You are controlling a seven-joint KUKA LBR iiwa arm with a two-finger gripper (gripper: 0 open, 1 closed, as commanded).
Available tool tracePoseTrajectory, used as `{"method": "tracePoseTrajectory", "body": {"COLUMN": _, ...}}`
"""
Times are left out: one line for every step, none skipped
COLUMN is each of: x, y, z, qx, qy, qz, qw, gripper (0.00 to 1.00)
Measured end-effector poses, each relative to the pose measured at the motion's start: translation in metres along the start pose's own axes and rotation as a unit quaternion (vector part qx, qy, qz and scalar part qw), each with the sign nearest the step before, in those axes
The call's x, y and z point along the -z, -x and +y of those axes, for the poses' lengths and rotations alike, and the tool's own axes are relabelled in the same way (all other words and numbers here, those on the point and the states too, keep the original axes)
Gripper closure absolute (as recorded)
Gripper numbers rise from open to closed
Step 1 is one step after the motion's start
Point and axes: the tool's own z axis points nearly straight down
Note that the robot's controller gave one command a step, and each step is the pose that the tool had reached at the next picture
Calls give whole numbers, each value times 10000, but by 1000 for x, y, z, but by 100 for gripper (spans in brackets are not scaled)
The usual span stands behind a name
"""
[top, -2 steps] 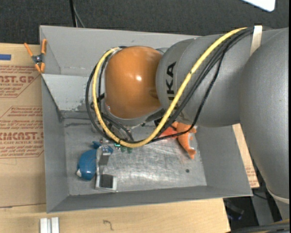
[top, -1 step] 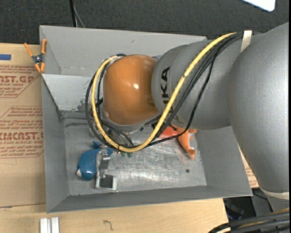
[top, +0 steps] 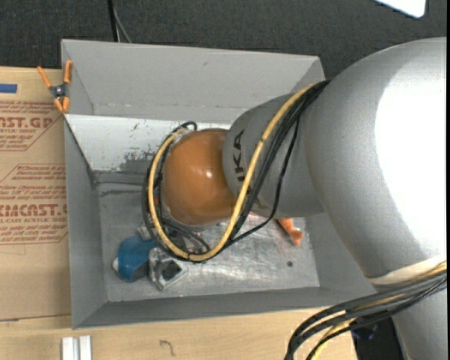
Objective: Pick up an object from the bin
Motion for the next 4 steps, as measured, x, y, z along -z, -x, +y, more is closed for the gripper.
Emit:
{"method": "tracePoseTrajectory", "body": {"x": 0, "y": 0, "z": 0, "qx": 2, "qy": 0, "qz": 1, "qw": 10000, "gripper": 100}}
{"method": "tracePoseTrajectory", "body": {"x": 2, "y": -3, "z": 1, "qx": 8, "qy": -12, "qz": 74, "qw": 10000, "gripper": 100}}
{"method": "tracePoseTrajectory", "body": {"x": 2, "y": -3, "z": 1, "qx": 9, "qy": -13, "qz": 74, "qw": 10000, "gripper": 100}}
{"method": "tracePoseTrajectory", "body": {"x": 2, "y": -3, "z": 1, "qx": 9, "qy": -14, "qz": 74, "qw": 10000, "gripper": 100}}
